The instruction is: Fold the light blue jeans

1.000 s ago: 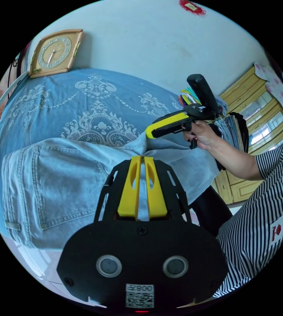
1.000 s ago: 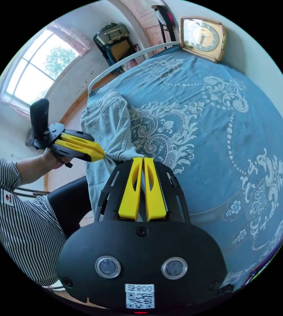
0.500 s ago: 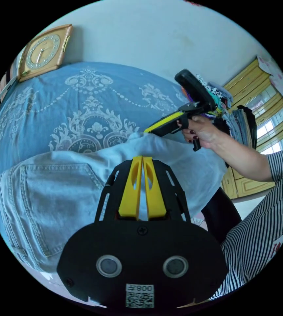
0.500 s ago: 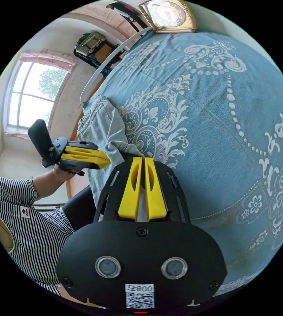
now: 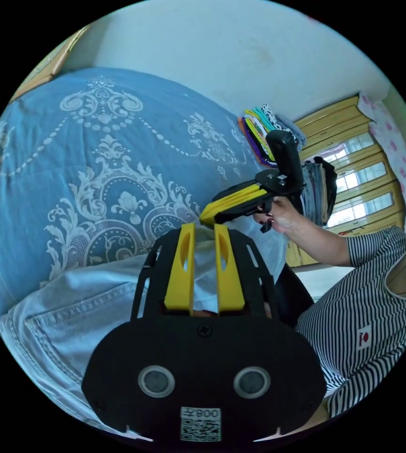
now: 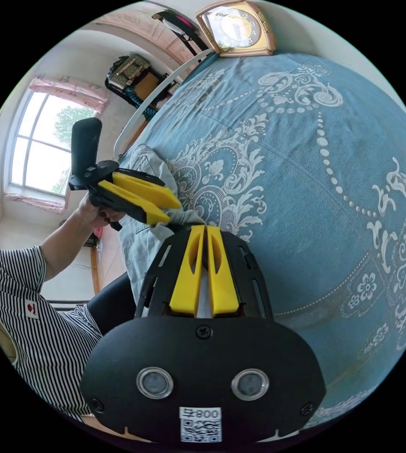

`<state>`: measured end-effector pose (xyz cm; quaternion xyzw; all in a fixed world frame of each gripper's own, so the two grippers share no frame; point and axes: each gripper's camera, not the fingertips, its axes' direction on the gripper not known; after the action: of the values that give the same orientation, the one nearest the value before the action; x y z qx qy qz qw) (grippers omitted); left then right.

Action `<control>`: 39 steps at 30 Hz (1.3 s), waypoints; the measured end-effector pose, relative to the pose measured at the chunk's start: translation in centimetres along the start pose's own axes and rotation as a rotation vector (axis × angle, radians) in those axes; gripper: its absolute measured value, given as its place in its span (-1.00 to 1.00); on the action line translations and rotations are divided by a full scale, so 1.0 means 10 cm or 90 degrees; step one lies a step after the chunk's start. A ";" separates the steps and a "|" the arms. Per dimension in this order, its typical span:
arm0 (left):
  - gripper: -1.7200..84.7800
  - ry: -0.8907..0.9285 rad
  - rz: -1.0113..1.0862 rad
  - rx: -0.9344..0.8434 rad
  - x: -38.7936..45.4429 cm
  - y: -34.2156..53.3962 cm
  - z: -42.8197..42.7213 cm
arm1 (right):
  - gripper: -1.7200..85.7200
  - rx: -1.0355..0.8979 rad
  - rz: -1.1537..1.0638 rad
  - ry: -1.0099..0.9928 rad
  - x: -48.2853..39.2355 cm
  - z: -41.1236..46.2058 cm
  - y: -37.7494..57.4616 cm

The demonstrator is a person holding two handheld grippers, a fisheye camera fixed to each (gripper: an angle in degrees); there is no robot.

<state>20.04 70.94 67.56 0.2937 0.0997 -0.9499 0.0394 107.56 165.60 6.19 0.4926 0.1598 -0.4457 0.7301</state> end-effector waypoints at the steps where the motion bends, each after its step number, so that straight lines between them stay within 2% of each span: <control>1: -0.75 0.011 -0.008 -0.005 -0.05 -0.01 0.01 | -0.95 0.001 0.000 -0.002 0.01 0.00 -0.01; 4: -0.74 0.018 -0.020 -0.031 -0.19 -0.04 0.09 | -0.95 -0.002 0.000 0.001 0.03 0.02 -0.01; 9: -0.84 0.035 -0.035 -0.072 -0.31 -0.13 0.30 | -0.95 0.004 0.018 -0.014 0.12 0.03 0.02; 15: -0.89 -0.007 -0.051 -0.001 -0.35 -0.18 0.22 | -0.96 0.068 0.043 -0.031 0.17 -0.23 0.19; 19: -0.90 0.018 -0.113 0.023 -0.50 -0.17 0.36 | -0.96 0.136 0.021 -0.032 -0.11 -0.49 0.46; 23: -0.91 0.039 -0.182 0.034 -0.63 -0.15 0.56 | -0.96 0.080 -0.015 0.025 -0.45 -0.22 0.60; 26: -0.93 0.056 -0.236 0.059 -0.69 -0.09 0.72 | -0.96 -0.007 0.006 0.098 -0.43 0.27 0.70; 29: -0.95 0.065 -0.270 0.165 -0.68 0.00 0.70 | -0.96 0.013 0.034 0.079 -0.35 0.38 0.86; 31: -0.95 0.071 -0.252 0.209 -0.58 0.05 0.67 | -0.96 0.017 0.058 0.046 -0.28 0.38 0.90; 35: -0.96 0.020 -0.169 0.196 -0.21 0.17 0.76 | -0.96 0.018 0.055 0.052 -0.33 0.40 0.96; 38: -0.96 -0.042 -0.150 0.112 0.01 0.26 1.11 | -0.96 0.028 0.063 0.055 -0.37 0.41 1.05; 39: -0.96 -0.096 -0.124 0.091 0.09 0.28 1.24 | -0.96 0.032 0.064 0.059 -0.40 0.42 1.09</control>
<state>12.87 65.51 76.64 0.2125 0.0565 -0.9732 -0.0668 113.31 165.21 17.07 0.5383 0.1569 -0.3892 0.7309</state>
